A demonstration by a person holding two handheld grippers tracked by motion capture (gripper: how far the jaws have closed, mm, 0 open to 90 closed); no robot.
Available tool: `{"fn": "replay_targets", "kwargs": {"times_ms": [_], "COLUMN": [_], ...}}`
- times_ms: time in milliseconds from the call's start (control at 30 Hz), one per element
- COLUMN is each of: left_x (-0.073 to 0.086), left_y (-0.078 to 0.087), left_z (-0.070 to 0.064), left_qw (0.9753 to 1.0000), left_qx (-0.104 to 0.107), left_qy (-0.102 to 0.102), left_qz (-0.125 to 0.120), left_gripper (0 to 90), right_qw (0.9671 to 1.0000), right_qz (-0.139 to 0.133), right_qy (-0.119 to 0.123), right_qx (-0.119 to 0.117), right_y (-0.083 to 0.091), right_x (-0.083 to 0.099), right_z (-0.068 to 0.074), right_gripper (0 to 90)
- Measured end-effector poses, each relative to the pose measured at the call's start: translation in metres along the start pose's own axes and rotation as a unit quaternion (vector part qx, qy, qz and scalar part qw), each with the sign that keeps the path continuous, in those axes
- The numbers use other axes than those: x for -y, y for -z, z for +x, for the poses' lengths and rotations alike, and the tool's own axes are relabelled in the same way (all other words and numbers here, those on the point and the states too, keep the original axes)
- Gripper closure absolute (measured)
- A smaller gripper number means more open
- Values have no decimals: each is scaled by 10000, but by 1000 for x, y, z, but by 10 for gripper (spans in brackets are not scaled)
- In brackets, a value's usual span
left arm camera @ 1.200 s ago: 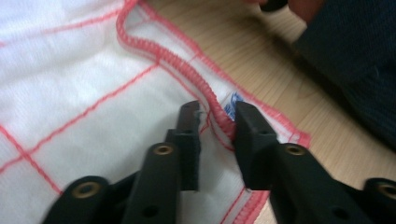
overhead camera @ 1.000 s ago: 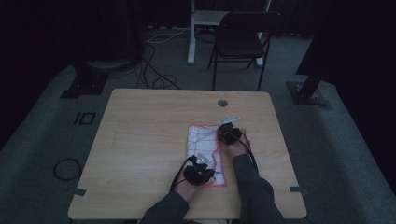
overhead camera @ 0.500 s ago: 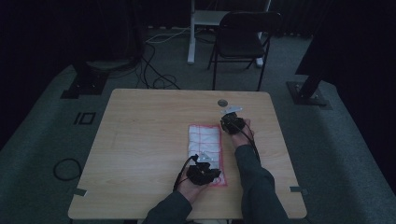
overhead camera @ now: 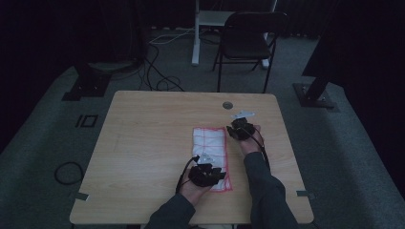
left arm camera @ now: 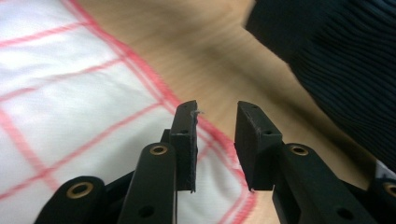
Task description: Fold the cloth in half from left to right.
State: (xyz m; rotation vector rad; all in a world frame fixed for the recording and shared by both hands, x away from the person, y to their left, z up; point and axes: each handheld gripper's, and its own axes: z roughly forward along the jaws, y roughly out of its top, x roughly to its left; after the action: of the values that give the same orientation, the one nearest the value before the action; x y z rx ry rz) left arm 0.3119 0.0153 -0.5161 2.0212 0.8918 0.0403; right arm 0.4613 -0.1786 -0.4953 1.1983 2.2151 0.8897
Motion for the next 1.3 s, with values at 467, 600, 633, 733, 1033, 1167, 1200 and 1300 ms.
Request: {"fn": "replay_targets", "kwargs": {"times_ms": [467, 600, 633, 733, 1033, 1167, 1200, 1300], "left_x": [-8, -11, -12, -13, -18, -20, -20, -21], "left_y": [25, 33, 34, 40, 51, 52, 52, 50], "left_z": [36, 47, 49, 57, 76, 83, 85, 92], "left_qw": [9978, 9962, 9960, 9949, 9909, 9897, 9895, 9886], "left_qx": [-591, -775, -790, -872, -1202, -1301, -1318, -1394], "left_qy": [16, 44, 57, 96, 143, 91, 96, 122], "left_qz": [-291, -406, -420, -498, -589, -591, -577, -560], "left_gripper": [647, 637, 635, 632, 628, 627, 627, 627], "right_qw": [9993, 9990, 9987, 9982, 9964, 9960, 9960, 9960], "right_qz": [-108, -104, -119, -137, -119, -119, -119, -101], "right_qy": [-266, -311, -334, -395, -574, -597, -597, -595], "right_qx": [-234, -318, -353, -431, -618, -655, -655, -656], "right_y": [6, 5, 5, 5, 6, 7, 7, 6], "right_x": [16, 19, 20, 21, 29, 31, 31, 32], "right_z": [4, 6, 6, 6, 6, 5, 5, 5], "right_gripper": [623, 608, 603, 591, 570, 568, 568, 567]}}
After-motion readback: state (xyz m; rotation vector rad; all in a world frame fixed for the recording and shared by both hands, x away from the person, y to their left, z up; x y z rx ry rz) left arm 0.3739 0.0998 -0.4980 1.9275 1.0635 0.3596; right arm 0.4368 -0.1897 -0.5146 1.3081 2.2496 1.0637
